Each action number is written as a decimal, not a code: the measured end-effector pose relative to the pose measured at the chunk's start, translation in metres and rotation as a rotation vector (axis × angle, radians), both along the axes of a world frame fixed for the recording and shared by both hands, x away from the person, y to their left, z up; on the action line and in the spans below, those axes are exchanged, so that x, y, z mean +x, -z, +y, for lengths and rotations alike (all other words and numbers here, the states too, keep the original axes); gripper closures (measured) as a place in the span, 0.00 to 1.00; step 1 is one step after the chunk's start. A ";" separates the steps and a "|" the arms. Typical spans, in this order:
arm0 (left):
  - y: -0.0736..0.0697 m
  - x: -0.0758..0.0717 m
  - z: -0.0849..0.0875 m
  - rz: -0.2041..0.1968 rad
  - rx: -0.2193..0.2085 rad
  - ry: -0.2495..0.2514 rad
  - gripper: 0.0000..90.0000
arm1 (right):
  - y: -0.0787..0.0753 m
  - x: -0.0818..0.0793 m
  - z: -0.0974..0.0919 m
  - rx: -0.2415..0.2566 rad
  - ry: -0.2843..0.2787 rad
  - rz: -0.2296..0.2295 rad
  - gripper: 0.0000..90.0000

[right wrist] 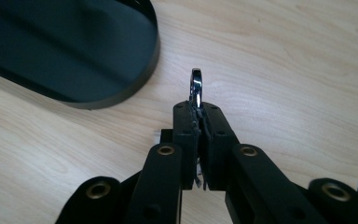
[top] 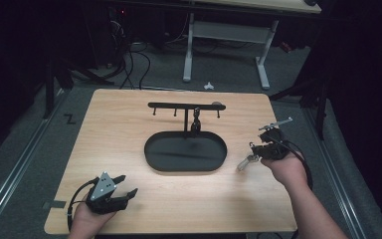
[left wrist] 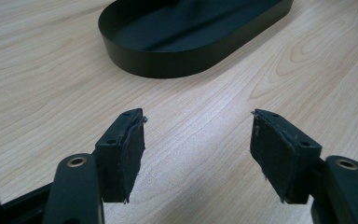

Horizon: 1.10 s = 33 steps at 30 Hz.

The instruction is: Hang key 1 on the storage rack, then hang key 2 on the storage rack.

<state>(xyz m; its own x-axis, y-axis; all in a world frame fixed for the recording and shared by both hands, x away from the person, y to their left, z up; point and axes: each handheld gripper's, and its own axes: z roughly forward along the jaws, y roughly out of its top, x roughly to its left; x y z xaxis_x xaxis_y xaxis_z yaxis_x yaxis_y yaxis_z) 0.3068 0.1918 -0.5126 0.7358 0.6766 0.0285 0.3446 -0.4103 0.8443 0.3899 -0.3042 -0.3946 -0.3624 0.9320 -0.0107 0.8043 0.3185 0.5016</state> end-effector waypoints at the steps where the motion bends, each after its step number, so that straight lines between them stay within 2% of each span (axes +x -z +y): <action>1: 0.000 0.000 0.000 0.001 0.000 0.000 0.40 | -0.004 -0.001 0.003 0.000 -0.003 -0.004 0.96; 6: -0.001 0.001 -0.003 -0.005 0.008 0.008 0.40 | -0.019 -0.004 0.016 -0.019 -0.036 -0.023 0.96; 9: 0.000 0.001 -0.005 -0.013 0.015 0.007 0.40 | -0.021 -0.005 0.021 -0.021 -0.051 -0.024 0.96; 12: 0.000 0.003 -0.008 -0.010 0.001 0.005 0.40 | -0.024 -0.005 0.026 -0.016 -0.066 -0.028 0.96; 17: 0.002 0.002 -0.011 -0.016 0.021 0.027 0.40 | -0.027 -0.005 0.029 0.000 -0.077 -0.036 0.96; 19: 0.001 0.002 -0.010 -0.017 0.017 0.028 0.40 | -0.027 -0.004 0.029 0.002 -0.079 -0.037 0.96; 24: -0.001 0.000 -0.006 -0.025 -0.006 0.008 0.39 | -0.027 -0.001 0.035 0.002 -0.093 -0.032 0.96; 28: -0.001 -0.004 -0.003 -0.028 0.008 -0.001 0.39 | -0.030 0.001 0.043 0.000 -0.123 -0.034 0.96; 33: 0.000 -0.007 0.002 -0.021 0.001 -0.025 0.39 | -0.036 0.002 0.049 0.001 -0.145 -0.038 0.96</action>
<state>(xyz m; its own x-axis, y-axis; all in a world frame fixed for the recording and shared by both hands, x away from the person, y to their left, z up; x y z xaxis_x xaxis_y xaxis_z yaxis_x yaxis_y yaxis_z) 0.3001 0.1939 -0.5123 0.7177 0.6949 0.0442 0.3374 -0.4026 0.8510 0.3924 -0.2549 -0.3590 -0.4928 0.8698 -0.0258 0.7300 0.4294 0.5317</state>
